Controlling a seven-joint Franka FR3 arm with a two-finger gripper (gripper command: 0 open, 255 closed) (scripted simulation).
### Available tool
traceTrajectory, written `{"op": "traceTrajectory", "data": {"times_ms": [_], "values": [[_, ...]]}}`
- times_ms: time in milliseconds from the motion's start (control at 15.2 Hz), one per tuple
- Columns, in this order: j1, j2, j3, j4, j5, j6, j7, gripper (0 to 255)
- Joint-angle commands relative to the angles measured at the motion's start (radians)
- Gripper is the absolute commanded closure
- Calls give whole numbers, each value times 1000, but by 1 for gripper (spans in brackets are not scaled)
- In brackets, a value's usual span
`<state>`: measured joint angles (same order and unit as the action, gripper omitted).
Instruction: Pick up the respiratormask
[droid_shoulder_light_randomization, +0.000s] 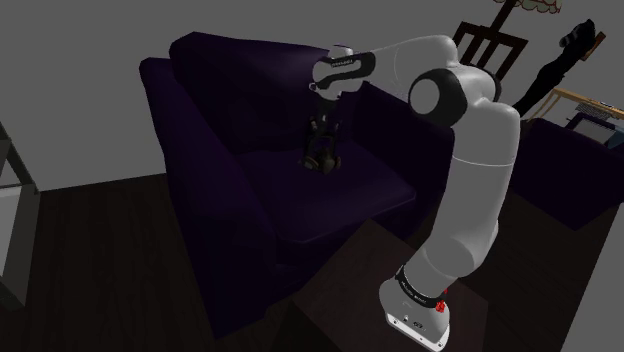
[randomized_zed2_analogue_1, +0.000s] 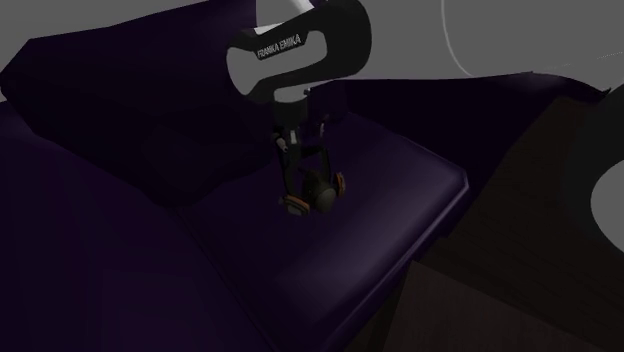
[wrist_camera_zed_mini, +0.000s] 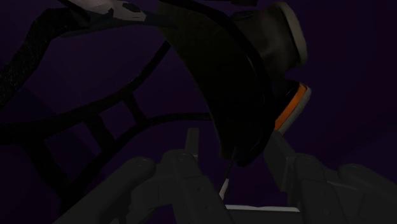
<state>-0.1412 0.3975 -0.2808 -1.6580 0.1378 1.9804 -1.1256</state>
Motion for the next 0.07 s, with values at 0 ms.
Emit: {"op": "traceTrajectory", "data": {"times_ms": [0], "values": [[0,-2,0,8,-1,-9,2,255]]}}
